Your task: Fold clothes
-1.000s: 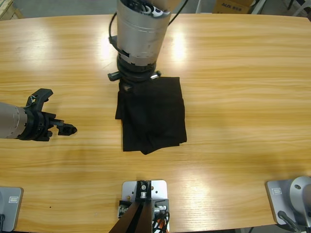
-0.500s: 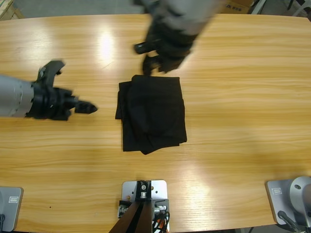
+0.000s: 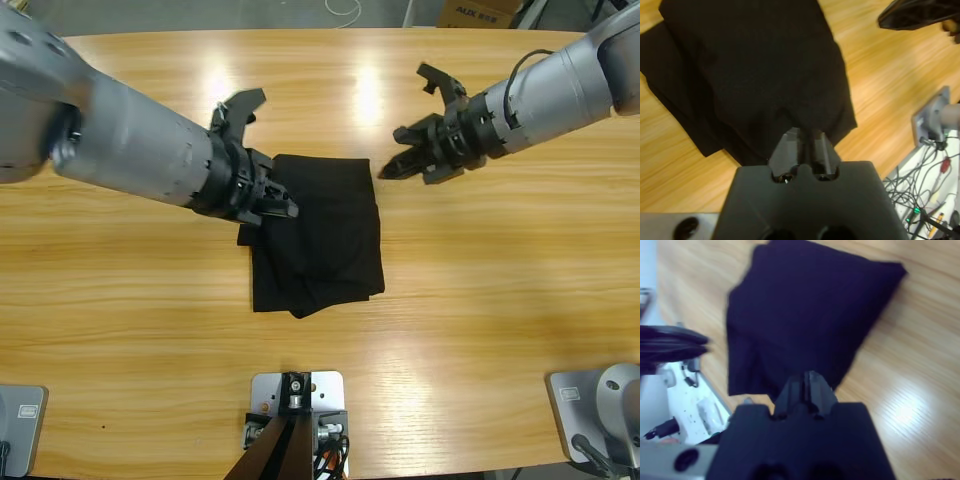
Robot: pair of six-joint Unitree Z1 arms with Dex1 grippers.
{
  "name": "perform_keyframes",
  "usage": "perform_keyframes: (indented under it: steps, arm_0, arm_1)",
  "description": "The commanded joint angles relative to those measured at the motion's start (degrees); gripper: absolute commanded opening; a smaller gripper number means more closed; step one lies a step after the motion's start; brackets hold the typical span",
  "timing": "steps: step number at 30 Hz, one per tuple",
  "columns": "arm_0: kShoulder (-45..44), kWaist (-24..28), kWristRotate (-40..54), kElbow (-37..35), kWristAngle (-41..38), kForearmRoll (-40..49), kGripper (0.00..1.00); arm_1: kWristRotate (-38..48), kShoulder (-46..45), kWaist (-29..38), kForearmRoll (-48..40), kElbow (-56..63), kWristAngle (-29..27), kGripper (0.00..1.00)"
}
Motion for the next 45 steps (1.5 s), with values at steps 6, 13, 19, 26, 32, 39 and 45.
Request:
perform_keyframes:
  steps: [6, 13, 19, 26, 32, 39, 45]
  arm_0:
    - [11.0, -0.8, 0.3, -6.4, -0.8, -0.8, 0.000]
    - [10.1, -1.7, 0.3, 0.8, -2.1, -0.3, 0.000]
    - [10.6, -1.6, -0.6, 9.6, -2.4, -2.0, 0.000]
    - [7.1, -1.6, -2.1, 12.5, -2.4, -1.9, 0.000]
    - [5.6, -2.0, -2.2, 14.6, -2.5, -1.9, 0.000]
    - [6.0, -2.0, -2.2, 14.7, -2.5, -2.0, 0.000]
    - [7.0, -2.0, -2.2, 13.7, -2.5, -2.0, 0.000]
  arm_1:
    - [-0.2, 8.8, -2.4, -6.0, -0.8, 7.0, 0.000]
    - [-0.2, 9.0, -2.6, -6.2, -0.8, 7.0, 0.000]
    - [-0.5, 8.7, -2.6, -6.5, -0.6, 7.7, 0.000]
    - [-1.1, 8.6, -2.7, -7.0, 0.5, 8.2, 0.000]
    - [-0.8, 13.2, -2.3, -11.5, -0.2, 13.5, 0.000]
    - [1.4, 20.0, 2.0, -18.2, -0.6, 18.4, 0.000]
    - [3.0, 24.3, 4.2, -21.1, -0.7, 18.2, 0.000]
